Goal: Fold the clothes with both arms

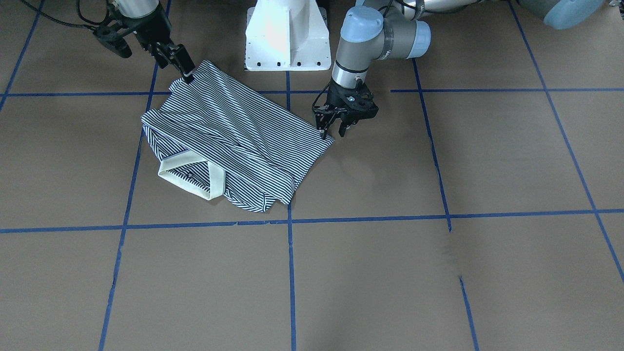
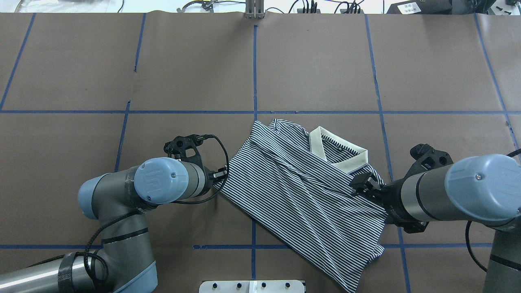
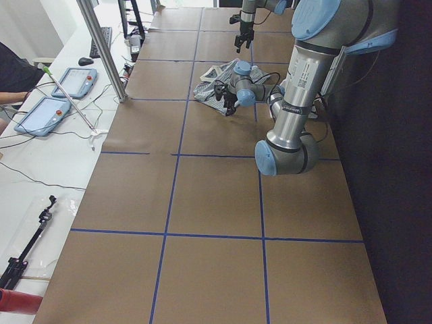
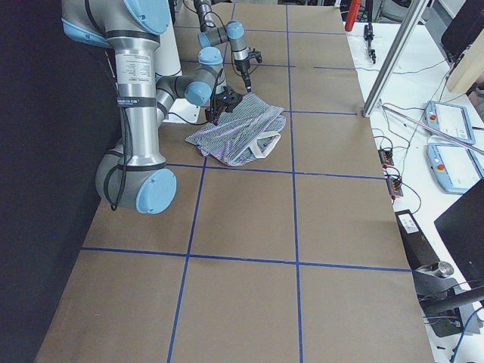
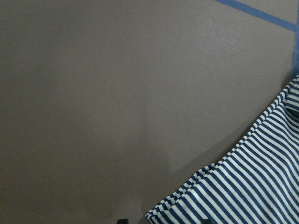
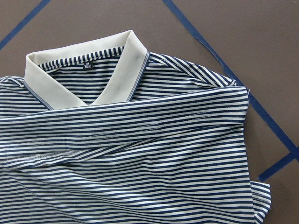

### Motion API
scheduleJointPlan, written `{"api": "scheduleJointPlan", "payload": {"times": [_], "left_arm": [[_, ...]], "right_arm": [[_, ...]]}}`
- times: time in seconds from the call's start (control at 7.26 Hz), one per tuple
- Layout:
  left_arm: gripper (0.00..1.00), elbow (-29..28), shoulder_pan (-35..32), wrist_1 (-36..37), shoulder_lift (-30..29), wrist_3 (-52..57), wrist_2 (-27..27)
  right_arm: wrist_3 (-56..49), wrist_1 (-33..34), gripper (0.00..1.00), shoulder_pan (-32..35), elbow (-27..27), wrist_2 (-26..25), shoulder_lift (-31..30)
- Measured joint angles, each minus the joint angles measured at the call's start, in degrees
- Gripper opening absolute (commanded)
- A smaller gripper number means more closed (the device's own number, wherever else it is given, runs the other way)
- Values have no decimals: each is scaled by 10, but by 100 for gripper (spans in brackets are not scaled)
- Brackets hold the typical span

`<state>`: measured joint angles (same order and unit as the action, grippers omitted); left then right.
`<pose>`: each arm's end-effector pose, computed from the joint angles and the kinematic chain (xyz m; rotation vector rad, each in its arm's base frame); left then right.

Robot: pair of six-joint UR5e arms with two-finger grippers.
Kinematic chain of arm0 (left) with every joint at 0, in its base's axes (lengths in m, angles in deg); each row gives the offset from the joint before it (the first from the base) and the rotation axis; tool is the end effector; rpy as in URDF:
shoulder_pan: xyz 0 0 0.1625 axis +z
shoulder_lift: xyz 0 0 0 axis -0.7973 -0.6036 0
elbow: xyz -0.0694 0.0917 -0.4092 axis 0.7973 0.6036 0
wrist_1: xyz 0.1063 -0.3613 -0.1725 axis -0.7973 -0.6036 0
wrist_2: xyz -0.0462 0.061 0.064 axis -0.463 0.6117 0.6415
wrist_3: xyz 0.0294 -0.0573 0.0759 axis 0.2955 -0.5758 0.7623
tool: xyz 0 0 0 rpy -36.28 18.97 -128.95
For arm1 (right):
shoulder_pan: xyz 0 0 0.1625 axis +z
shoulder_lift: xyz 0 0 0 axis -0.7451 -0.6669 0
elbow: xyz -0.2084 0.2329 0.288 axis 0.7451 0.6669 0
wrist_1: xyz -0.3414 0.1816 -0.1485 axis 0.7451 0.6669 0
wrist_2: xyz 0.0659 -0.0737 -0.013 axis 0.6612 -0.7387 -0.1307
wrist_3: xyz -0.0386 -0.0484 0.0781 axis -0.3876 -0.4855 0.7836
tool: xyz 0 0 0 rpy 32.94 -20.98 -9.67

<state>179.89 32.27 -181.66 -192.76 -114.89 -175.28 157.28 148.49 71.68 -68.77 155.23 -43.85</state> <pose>0.5602 -0.3499 0.2680 0.1236 0.9439 -0.3561 -0.3512 -0.2737 0.2877 -0.2259 -0.8659 0.6878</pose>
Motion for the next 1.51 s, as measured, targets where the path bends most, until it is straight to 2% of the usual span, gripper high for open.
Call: {"api": "scheduleJointPlan", "payload": {"times": [0.14, 0.28, 0.41, 0.55, 0.69, 1.1, 1.38, 1.51], "left_arm": [[39, -8, 0, 1, -5, 0, 4], [38, -11, 0, 1, -7, 1, 6], [23, -13, 0, 2, -9, 0, 6], [3, -16, 0, 2, -10, 0, 6], [0, -17, 0, 2, -11, -1, 6], [0, -16, -3, 5, -11, 0, 7], [0, -19, -37, 7, -11, 44, 12], [0, -38, -69, -7, -18, 87, 24]], "right_arm": [[0, 0, 100, 0, 0, 0, 0], [0, 0, 100, 0, 1, 0, 0], [0, 0, 100, 0, 3, 0, 0], [0, -1, 100, 0, 4, 0, 0], [0, -1, 100, 0, 5, 0, 0], [1, -3, 100, 0, 11, 1, 3], [1, -3, 100, 1, 12, 1, 14], [1, -3, 100, 7, 12, 1, 23]]}}
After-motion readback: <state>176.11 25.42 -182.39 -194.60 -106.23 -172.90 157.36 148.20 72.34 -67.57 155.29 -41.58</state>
